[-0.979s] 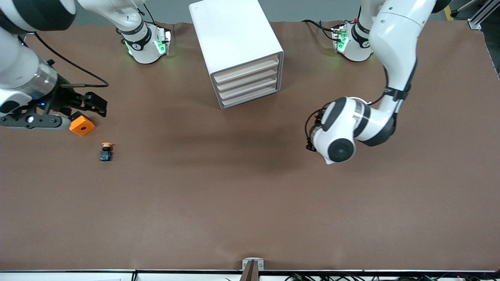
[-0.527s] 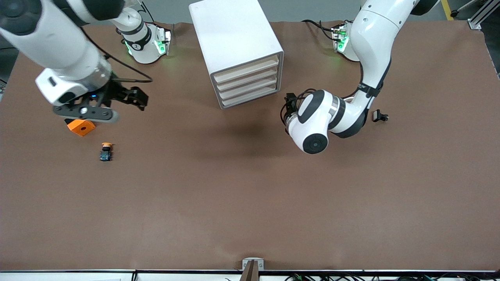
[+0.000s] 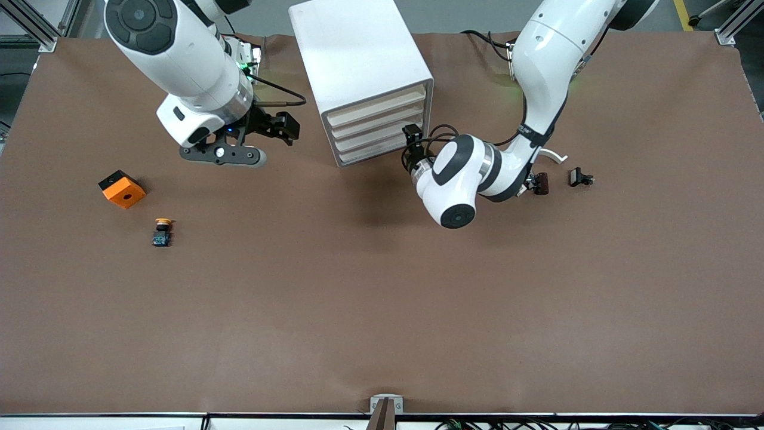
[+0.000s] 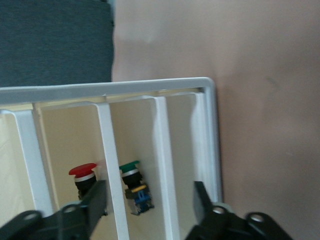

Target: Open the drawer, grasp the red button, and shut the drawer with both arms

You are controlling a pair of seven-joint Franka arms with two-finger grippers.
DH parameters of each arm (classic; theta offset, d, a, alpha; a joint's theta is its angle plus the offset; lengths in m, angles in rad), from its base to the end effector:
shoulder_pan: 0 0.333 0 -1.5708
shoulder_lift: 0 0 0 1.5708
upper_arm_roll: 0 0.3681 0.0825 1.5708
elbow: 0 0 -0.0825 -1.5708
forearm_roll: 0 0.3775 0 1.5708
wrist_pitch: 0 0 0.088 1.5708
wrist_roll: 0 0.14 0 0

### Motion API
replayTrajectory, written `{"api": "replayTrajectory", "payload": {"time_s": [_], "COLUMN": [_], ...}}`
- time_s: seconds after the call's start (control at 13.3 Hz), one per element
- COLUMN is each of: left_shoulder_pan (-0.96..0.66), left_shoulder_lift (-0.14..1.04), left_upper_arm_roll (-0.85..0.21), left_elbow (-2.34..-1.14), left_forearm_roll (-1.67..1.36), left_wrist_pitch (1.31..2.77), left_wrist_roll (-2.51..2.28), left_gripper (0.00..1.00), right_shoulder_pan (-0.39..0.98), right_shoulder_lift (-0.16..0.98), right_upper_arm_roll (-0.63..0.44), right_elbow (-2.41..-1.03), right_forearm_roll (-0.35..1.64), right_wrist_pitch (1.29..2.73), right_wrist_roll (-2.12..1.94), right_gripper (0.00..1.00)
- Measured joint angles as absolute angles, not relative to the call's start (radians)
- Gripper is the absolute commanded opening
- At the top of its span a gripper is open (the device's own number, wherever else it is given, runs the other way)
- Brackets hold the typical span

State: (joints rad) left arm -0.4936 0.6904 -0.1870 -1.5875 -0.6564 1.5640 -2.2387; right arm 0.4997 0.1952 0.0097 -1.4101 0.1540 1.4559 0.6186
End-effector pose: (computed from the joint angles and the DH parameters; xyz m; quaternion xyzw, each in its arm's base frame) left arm 0.4516 -0.4541 0.2567 -0.5409 -0.6858 0.3962 0.2831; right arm 0.5118 0.3114 0.5978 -0.9929 0.0512 0.1045 0.0260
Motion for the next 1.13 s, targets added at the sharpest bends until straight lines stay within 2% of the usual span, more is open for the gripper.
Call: {"api": "replayTrajectory", "payload": {"time_s": [0.98,1.05,1.13], "left_shoulder_pan": [-0.559,-0.561,-0.563], "left_shoulder_lift": [0.754,0.760,0.765], "left_upper_arm_roll": [-0.187,-0.187,-0.187], "left_elbow": [-1.587,-1.587,-1.587], "left_forearm_roll": [-0.761,-0.770,-0.778], "left_wrist_pitch": [1.489,1.489,1.487], "left_wrist_roll": [-2.315,-2.316,-2.316], "left_gripper": [0.64,0.60,0.49], "right_shoulder_pan": [0.641,0.649,0.657], "right_shoulder_lift": [0.240,0.243,0.244], "right_upper_arm_roll": [0.011,0.011,0.011], "right_elbow": [-1.410,-1.410,-1.410], "right_forearm_roll": [0.171,0.171,0.171], "right_wrist_pitch": [1.527,1.534,1.539], "right_wrist_roll": [0.972,0.990,1.012], "right_gripper": [1.00,1.00,1.00]}}
